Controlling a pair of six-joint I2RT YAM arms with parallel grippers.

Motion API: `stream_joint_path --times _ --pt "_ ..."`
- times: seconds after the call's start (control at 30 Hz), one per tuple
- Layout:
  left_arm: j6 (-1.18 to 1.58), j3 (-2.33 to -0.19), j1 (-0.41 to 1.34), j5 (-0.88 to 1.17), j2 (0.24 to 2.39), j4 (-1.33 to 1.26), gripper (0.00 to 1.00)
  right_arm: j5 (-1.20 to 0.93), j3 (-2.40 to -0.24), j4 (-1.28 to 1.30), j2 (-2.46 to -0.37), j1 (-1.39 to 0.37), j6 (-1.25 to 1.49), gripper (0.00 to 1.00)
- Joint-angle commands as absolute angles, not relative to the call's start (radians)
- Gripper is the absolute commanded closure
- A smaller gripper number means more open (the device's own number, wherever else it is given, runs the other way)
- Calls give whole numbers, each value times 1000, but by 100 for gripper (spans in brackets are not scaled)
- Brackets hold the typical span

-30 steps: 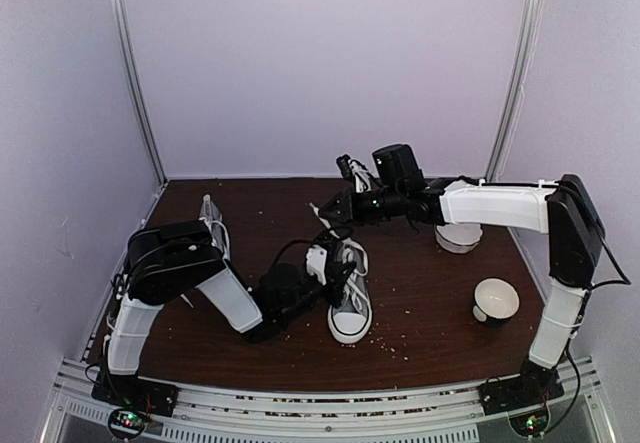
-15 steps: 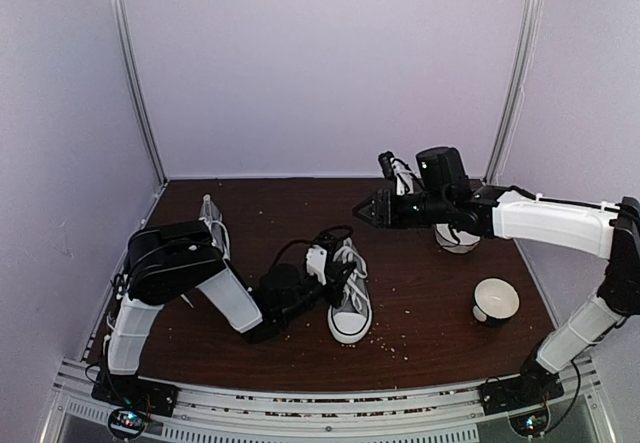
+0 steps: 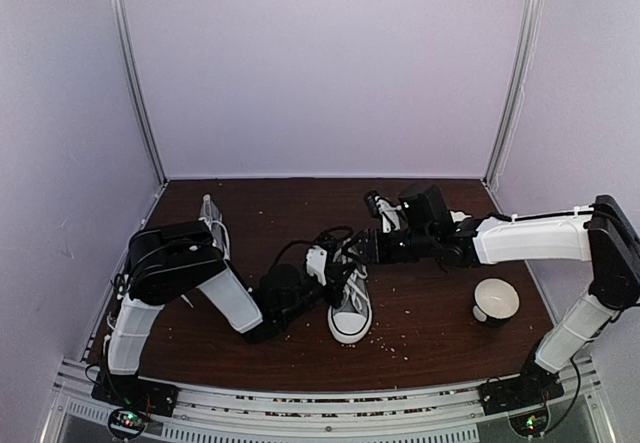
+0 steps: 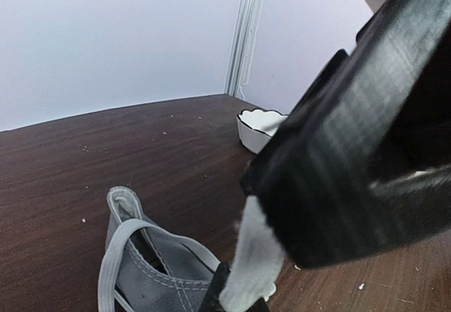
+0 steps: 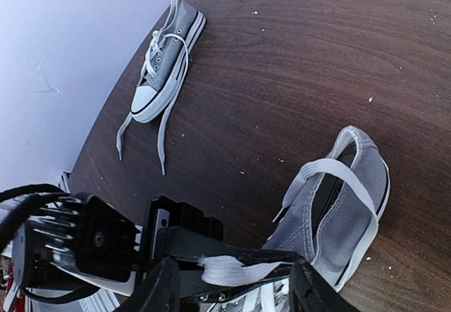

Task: Tie the shoes
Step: Pass from the left arm to the right

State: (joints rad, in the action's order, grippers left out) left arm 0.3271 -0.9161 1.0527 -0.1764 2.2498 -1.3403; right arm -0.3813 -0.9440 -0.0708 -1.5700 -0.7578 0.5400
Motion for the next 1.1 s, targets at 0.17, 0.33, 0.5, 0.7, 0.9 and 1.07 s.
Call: stream_joint_path --times 0.17,0.33,0.5,0.7,0.9,1.07 --pt "318 -917 1045 -176 2266 -1410 100 -337 -990 -94 -1620 -776 556 63" --pt "318 -920 1045 -176 2266 -1405 100 -335 -999 -73 -1617 -778 542 85" --pt "318 -919 1045 -175 2266 -1406 100 -338 -974 -90 -1592 -777 541 100" --pt "296 -869 1046 -23 2235 -1537 39 -312 -971 -65 -1575 -777 522 100" --pt "269 -751 1057 63 2046 -1539 29 -309 -973 -54 -1584 -772 496 100" --pt "364 -575 1043 140 1874 -1536 27 -324 -984 -46 -1602 -766 481 100"
